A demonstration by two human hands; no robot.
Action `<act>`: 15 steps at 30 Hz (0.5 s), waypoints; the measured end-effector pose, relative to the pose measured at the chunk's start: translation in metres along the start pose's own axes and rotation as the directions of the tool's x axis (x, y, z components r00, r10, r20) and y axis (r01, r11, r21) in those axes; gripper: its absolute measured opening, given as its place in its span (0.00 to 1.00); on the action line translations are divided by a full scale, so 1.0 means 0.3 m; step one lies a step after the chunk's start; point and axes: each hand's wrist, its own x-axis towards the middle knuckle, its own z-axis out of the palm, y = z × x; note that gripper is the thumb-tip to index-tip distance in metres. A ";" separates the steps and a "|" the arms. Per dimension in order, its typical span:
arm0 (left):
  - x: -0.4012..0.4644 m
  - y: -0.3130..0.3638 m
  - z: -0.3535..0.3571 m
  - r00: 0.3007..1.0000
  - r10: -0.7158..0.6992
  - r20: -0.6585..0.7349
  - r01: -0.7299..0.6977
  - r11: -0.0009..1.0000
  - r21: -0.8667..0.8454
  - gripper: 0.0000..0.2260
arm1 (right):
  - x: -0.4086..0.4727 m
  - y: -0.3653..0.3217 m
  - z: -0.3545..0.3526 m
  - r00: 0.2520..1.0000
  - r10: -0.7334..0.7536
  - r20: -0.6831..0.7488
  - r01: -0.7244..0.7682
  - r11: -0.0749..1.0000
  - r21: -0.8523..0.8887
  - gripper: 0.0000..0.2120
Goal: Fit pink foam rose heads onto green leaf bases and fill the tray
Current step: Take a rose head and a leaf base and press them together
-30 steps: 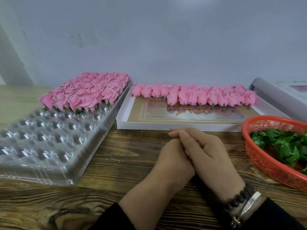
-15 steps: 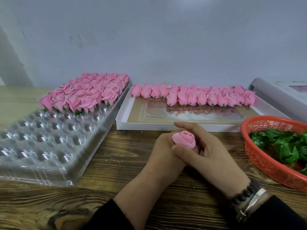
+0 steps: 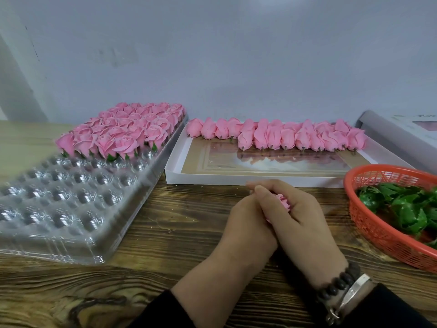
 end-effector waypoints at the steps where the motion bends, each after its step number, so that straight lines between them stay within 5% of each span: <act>1: 0.000 -0.005 -0.001 1.000 -0.013 0.015 0.013 1.000 -0.019 0.05 | 0.003 0.002 -0.004 1.000 0.008 0.017 -0.008 1.000 -0.011 0.12; 6: -0.001 -0.015 -0.028 0.986 -0.123 0.114 0.116 0.991 0.065 0.11 | 0.006 -0.010 -0.021 0.975 0.075 0.210 -0.073 0.997 -0.018 0.10; 11: -0.010 0.002 -0.041 0.985 -0.044 0.166 0.046 0.999 -0.003 0.08 | 0.013 -0.011 -0.038 0.964 0.022 0.263 -0.019 1.000 -0.014 0.07; 15: -0.011 -0.012 -0.052 0.994 -0.055 0.090 0.067 0.988 -0.139 0.11 | 0.006 0.002 -0.034 0.966 0.052 0.252 -0.066 0.997 0.047 0.19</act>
